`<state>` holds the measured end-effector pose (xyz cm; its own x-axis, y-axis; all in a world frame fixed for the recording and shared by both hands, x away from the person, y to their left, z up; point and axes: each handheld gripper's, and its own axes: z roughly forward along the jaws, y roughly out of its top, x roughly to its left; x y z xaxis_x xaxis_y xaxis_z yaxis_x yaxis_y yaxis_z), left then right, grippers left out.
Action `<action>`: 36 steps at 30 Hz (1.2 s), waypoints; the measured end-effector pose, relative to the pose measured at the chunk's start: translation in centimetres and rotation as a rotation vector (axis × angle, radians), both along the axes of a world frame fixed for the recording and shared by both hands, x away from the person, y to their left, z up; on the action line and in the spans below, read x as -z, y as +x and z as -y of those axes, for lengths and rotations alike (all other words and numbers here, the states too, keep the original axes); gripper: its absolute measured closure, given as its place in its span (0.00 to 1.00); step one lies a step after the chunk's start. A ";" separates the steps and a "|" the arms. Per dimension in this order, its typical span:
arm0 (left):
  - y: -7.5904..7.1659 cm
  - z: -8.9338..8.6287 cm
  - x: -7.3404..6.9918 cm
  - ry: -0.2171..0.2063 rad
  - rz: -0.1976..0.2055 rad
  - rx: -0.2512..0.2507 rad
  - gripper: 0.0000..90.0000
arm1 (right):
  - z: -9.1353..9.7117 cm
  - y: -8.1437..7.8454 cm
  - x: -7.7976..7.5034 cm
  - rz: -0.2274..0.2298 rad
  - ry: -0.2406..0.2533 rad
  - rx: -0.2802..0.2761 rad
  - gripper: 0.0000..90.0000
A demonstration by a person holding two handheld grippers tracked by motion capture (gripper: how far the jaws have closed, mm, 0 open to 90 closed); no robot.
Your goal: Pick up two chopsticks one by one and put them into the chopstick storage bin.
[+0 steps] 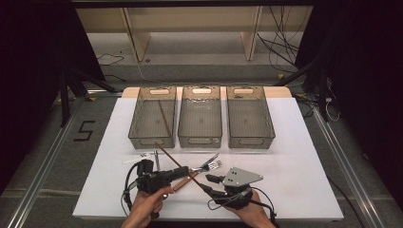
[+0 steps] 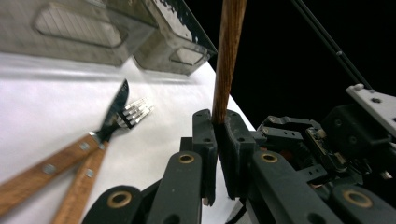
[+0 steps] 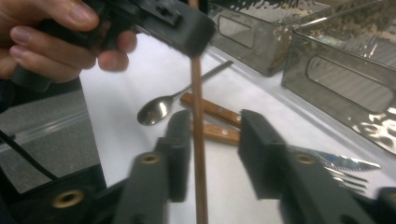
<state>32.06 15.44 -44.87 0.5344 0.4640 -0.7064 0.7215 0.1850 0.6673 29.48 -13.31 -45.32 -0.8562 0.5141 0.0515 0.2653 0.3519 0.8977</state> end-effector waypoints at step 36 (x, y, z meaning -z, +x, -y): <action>11.9 -7.0 -11.7 0.320 0.046 -0.090 0.94 | 3.6 0.0 0.6 -0.053 -0.007 0.087 0.31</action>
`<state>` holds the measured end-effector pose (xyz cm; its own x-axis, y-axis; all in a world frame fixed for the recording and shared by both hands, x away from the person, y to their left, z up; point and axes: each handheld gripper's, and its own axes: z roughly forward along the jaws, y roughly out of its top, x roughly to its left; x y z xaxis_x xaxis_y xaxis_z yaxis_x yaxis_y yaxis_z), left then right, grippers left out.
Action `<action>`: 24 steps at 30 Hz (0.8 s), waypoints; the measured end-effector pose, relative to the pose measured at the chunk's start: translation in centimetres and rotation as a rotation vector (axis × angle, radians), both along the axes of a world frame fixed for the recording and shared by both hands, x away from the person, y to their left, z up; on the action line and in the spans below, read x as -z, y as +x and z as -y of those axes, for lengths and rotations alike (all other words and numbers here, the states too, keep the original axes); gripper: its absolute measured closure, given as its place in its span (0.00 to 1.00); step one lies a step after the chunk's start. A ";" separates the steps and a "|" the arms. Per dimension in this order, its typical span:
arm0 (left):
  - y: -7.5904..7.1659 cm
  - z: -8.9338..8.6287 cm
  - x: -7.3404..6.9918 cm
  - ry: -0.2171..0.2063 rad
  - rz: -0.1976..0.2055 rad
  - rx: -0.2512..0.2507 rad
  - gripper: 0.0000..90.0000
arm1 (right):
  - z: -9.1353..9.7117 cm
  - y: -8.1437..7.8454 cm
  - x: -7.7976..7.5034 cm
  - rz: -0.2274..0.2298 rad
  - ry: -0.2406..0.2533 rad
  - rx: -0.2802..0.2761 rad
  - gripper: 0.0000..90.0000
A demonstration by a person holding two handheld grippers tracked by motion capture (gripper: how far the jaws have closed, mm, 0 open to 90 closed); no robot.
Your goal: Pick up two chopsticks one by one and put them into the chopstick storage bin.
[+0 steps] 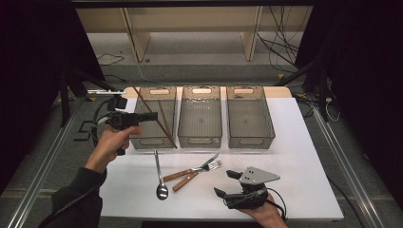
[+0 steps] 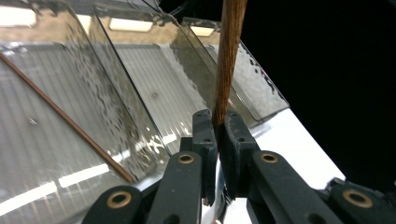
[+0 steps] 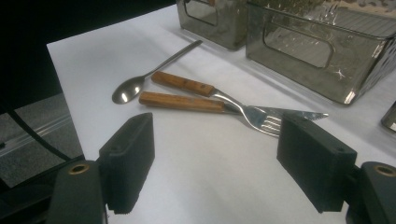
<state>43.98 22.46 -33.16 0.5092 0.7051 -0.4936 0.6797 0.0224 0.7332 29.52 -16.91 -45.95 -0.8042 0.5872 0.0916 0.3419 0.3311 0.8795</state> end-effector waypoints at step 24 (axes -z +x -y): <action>6.3 -1.1 0.5 0.121 -0.047 -0.170 0.94 | 0.0 -0.2 -0.1 0.019 0.037 -0.011 0.28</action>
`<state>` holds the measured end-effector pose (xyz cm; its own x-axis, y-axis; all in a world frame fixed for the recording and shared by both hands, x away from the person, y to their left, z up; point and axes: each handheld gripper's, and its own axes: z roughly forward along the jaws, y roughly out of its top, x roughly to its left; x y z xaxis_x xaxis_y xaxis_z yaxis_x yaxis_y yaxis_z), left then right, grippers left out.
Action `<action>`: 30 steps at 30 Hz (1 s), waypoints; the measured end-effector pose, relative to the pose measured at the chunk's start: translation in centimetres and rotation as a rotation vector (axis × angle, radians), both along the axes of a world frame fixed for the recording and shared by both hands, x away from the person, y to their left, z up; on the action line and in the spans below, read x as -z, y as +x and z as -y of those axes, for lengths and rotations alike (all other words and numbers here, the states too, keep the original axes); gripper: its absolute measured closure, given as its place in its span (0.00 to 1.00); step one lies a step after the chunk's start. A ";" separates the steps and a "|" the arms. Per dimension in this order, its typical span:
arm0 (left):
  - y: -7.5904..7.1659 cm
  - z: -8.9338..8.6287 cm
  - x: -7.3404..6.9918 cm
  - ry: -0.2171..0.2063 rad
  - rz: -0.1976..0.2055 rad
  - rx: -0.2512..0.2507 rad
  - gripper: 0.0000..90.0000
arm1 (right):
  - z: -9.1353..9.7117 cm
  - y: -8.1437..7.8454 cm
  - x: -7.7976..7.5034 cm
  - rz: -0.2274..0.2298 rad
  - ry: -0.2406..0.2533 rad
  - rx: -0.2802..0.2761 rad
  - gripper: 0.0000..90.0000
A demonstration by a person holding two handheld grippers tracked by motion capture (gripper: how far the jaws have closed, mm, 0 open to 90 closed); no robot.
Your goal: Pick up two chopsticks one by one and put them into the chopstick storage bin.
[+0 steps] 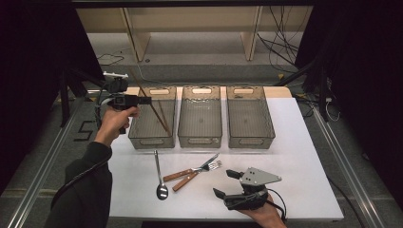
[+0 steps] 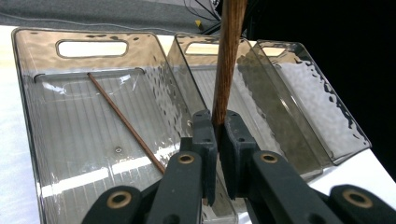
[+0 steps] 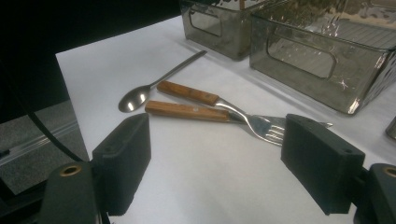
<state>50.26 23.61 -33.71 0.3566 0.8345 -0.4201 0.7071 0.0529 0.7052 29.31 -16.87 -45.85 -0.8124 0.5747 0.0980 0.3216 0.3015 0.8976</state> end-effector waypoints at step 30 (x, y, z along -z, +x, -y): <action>1.6 1.9 3.9 0.038 -0.130 0.041 0.94 | 0.1 0.0 0.0 0.006 -0.005 0.001 0.28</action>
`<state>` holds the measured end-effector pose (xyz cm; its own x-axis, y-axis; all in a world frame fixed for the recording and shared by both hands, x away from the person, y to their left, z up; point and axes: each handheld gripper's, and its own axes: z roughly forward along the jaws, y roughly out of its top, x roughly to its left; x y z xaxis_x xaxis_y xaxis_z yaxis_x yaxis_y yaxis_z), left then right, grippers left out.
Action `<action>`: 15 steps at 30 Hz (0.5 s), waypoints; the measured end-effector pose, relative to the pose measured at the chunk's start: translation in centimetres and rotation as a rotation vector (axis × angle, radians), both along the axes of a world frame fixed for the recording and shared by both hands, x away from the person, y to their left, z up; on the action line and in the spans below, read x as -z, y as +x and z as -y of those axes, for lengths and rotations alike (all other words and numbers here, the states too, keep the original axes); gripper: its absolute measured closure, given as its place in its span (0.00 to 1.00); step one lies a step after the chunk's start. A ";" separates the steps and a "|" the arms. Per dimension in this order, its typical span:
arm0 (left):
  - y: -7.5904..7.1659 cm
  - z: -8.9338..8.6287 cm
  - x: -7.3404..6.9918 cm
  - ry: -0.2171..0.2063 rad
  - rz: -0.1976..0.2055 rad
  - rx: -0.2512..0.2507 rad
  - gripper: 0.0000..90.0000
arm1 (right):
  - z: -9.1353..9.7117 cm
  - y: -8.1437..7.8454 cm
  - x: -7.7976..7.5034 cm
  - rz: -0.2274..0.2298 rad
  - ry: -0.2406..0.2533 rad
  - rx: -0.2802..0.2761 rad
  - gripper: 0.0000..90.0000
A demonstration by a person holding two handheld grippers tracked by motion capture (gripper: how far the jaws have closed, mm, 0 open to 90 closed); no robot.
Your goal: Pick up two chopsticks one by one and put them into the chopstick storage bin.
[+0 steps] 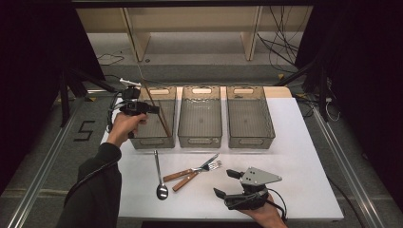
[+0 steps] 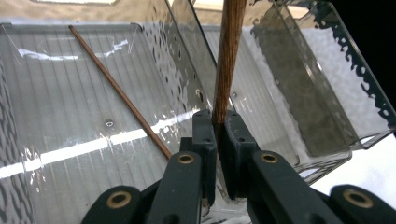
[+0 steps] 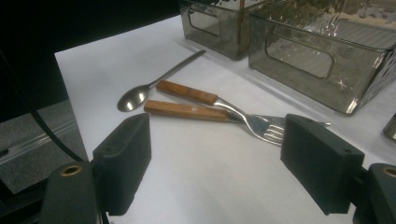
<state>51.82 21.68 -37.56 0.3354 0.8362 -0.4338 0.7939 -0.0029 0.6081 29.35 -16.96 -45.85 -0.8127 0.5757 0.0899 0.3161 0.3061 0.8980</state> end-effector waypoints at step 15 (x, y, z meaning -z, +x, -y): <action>0.5 1.2 1.0 0.026 -0.044 -0.001 0.94 | 0.1 0.1 0.0 0.001 0.000 -0.001 0.28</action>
